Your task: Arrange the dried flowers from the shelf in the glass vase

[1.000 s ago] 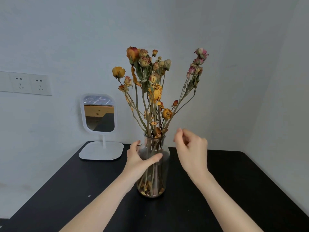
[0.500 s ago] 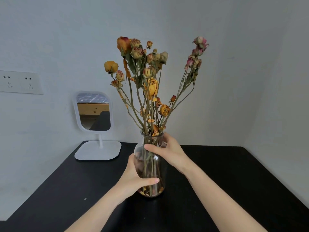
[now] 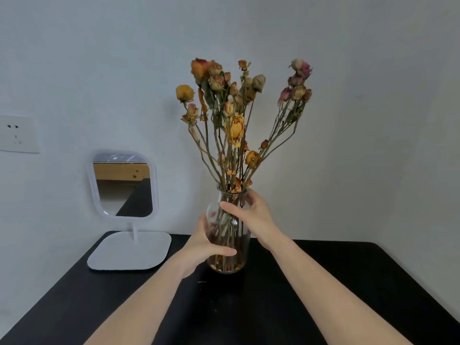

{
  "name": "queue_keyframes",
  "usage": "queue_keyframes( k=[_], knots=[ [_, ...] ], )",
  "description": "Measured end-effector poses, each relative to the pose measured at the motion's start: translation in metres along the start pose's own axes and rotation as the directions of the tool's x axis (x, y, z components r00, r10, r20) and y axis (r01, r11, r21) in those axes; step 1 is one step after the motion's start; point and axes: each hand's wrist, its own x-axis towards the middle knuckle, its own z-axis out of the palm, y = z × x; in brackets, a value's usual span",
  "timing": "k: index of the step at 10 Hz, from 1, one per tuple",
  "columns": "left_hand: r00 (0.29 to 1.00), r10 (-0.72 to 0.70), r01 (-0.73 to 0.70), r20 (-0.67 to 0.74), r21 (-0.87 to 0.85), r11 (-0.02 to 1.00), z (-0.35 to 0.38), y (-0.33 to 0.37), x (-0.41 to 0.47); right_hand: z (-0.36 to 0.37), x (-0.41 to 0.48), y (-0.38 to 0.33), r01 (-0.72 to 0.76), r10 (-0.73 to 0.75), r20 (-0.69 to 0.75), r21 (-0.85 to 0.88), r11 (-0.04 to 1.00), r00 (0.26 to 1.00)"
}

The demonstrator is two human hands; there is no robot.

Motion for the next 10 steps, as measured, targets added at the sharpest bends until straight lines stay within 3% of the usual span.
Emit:
queue_keyframes(
  k=[8,10],
  knots=[
    [0.993,-0.104,0.106,0.051,-0.055,0.993,0.005,-0.018,0.026,-0.004,0.023,0.028,-0.092,0.094,0.021,-0.053,0.994,0.995],
    [0.993,-0.117,0.117,0.006,-0.020,0.993,0.002,-0.016,0.001,-0.020,-0.005,0.011,-0.056,0.051,-0.071,-0.075,0.996,0.996]
  ],
)
